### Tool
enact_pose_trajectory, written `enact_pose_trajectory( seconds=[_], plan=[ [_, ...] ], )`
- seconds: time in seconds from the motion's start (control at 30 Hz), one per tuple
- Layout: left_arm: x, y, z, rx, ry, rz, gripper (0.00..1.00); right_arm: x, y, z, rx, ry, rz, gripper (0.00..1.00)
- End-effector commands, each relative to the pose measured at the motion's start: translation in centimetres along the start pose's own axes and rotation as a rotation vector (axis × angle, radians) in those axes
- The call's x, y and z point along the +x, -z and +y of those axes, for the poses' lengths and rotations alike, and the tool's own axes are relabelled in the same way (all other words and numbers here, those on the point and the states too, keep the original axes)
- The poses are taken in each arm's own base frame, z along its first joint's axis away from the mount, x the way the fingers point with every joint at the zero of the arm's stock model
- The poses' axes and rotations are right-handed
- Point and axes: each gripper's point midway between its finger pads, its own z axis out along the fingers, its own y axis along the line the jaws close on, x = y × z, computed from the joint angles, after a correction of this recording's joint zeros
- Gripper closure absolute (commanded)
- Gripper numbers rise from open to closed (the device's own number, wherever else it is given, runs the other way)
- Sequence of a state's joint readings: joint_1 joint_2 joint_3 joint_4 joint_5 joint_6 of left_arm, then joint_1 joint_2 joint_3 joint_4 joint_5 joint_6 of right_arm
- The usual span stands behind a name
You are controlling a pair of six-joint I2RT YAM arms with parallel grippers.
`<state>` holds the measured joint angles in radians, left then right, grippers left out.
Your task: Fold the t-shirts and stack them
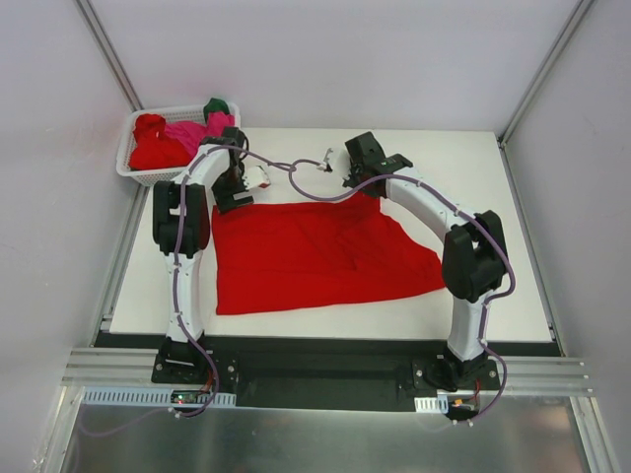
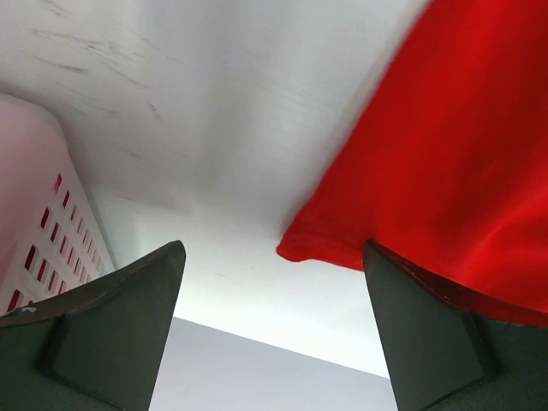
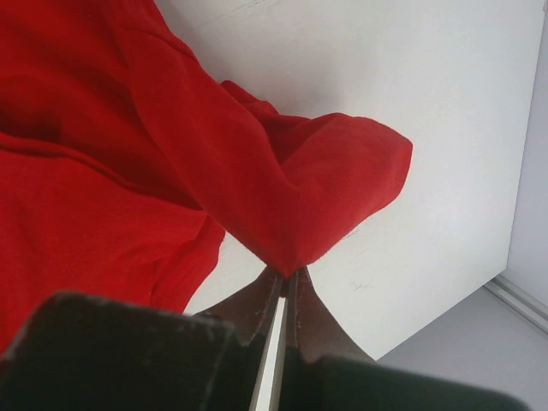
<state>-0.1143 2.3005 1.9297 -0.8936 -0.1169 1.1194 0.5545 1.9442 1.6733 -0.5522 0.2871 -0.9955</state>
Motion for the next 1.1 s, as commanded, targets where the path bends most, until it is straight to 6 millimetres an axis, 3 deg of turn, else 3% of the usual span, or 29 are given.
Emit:
enact_pose_trajectory(
  seconds=[0.0,0.2,0.63,0.73,0.93,1.07],
  plan=[
    [0.9,0.9,1.8,-0.049,0.008,0.019,0.16,-0.8,0.6,-0.2,0.004,-0.013,-0.020,0.99],
    [1.8,0.0,0.6,-0.015,0.017,0.048,0.21,-1.1,0.5,0.1,-0.002,-0.010,-0.023,0.99],
    [2.3,-0.4,2.3,-0.045,0.026,0.064,0.22,-1.0,0.7,0.6,-0.011,-0.008,-0.023,0.99],
    [2.4,-0.8,2.0,-0.034,0.024,0.071,0.27,-1.0,0.7,0.7,-0.017,-0.006,-0.024,0.99],
    [2.3,-1.2,1.7,-0.024,0.028,0.071,0.49,-0.9,0.7,0.9,-0.020,-0.006,-0.019,0.99],
    [2.1,-0.7,0.9,-0.015,0.025,0.066,0.53,-0.9,0.6,1.0,-0.022,-0.004,-0.017,0.99]
  ],
)
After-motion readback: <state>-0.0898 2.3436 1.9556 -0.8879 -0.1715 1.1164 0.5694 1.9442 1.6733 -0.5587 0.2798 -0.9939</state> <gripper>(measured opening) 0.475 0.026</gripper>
